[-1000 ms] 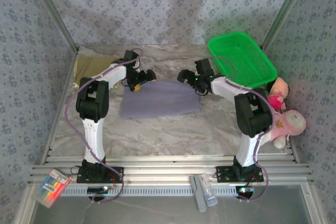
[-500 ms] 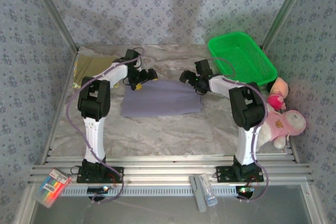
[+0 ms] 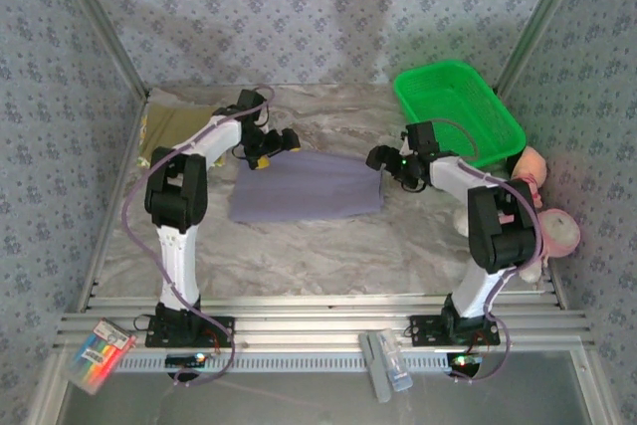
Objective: Fold and stack the skirts
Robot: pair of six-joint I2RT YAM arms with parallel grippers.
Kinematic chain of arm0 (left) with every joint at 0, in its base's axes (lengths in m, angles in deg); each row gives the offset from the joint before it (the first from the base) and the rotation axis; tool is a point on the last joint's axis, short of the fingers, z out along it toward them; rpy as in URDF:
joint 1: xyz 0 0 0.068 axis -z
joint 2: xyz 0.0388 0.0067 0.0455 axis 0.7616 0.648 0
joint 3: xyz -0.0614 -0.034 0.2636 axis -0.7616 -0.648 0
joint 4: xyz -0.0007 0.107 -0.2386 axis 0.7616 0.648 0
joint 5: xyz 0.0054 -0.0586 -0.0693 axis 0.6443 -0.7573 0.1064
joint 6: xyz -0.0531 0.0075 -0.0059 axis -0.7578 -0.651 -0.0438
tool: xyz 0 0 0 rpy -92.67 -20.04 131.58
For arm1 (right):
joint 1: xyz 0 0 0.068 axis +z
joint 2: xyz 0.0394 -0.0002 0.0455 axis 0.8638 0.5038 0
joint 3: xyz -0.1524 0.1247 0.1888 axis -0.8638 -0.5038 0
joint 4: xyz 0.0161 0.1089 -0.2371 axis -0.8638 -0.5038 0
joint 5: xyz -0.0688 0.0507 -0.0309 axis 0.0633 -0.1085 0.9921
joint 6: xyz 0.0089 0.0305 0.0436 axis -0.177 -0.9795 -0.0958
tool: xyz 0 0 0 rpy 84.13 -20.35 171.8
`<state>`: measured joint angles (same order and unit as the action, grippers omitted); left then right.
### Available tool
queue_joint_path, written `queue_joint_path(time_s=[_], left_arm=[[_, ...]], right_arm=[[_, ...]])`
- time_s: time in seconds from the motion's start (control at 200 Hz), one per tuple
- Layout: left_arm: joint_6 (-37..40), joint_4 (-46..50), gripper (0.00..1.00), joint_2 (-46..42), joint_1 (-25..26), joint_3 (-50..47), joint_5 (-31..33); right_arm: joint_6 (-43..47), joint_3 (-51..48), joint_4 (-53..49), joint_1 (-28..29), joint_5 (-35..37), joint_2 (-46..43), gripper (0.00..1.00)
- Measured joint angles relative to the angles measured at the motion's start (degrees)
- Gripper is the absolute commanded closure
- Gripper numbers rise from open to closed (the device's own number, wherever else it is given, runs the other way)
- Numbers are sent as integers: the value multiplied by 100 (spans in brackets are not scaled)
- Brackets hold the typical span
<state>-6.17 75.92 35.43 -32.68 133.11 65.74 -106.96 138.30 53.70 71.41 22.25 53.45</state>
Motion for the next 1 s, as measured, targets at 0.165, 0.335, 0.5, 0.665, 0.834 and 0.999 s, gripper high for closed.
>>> queue_joint_path(time_s=[0.165, 0.335, 0.5, 0.665, 0.834, 0.999], left_arm=[[39, 153, 0, -76, 7, -74, 96], [31, 151, 0, -125, 0, -577, 142], [-26, 20, 0, -350, -7, -909, 118], [-74, -109, 0, -409, -4, -1086, 96], [-98, -225, 1, -466, -4, -1191, 98], [-98, -260, 0, -481, -4, -1217, 116]], right_arm=[[140, 236, -560, 26, -498, 339, 12], [223, 299, -970, 37, -675, 551, 13], [282, 369, -994, 57, -1097, 682, 19], [234, 407, -944, 149, -1386, 793, 21], [-181, 243, -605, 101, -1462, 804, 30], [-579, -72, -103, -22, -1687, 743, 45]])
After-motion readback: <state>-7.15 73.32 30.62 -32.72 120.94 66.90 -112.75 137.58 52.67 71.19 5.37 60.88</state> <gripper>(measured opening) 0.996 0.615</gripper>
